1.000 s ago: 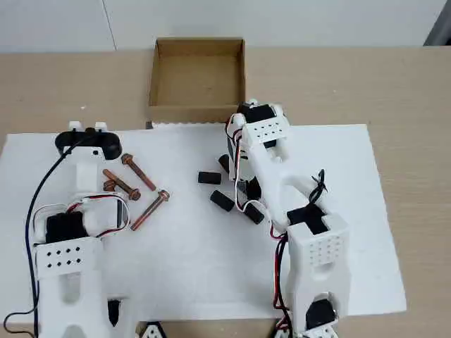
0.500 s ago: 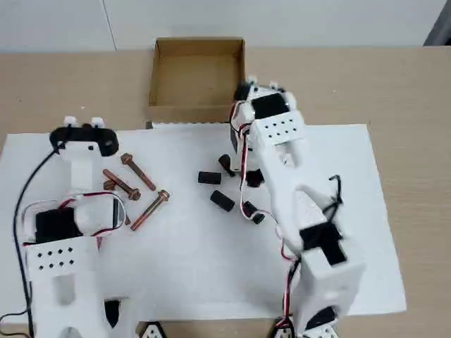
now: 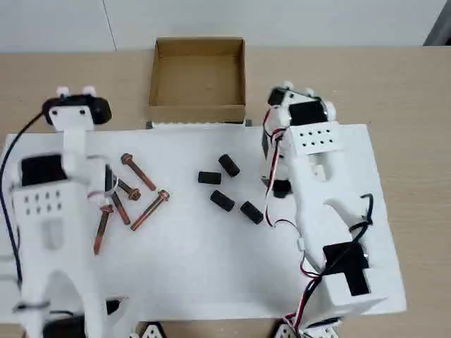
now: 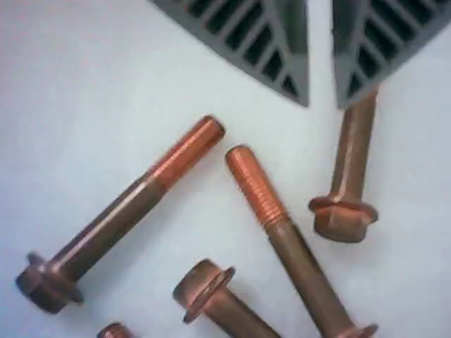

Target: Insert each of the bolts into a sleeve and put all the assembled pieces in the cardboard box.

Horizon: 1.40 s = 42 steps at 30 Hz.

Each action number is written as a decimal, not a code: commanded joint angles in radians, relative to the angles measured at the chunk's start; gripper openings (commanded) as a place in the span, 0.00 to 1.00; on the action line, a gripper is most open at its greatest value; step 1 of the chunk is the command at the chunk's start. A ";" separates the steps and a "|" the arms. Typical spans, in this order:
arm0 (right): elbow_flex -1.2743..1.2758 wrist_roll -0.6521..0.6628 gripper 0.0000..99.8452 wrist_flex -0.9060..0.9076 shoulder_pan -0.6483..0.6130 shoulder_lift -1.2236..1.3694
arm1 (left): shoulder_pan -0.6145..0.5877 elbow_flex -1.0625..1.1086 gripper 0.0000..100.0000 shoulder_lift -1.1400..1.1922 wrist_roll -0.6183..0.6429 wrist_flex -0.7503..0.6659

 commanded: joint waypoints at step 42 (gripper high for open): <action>0.057 -0.023 0.00 0.002 0.177 -0.051 | 0.061 -0.843 0.11 0.931 0.663 0.080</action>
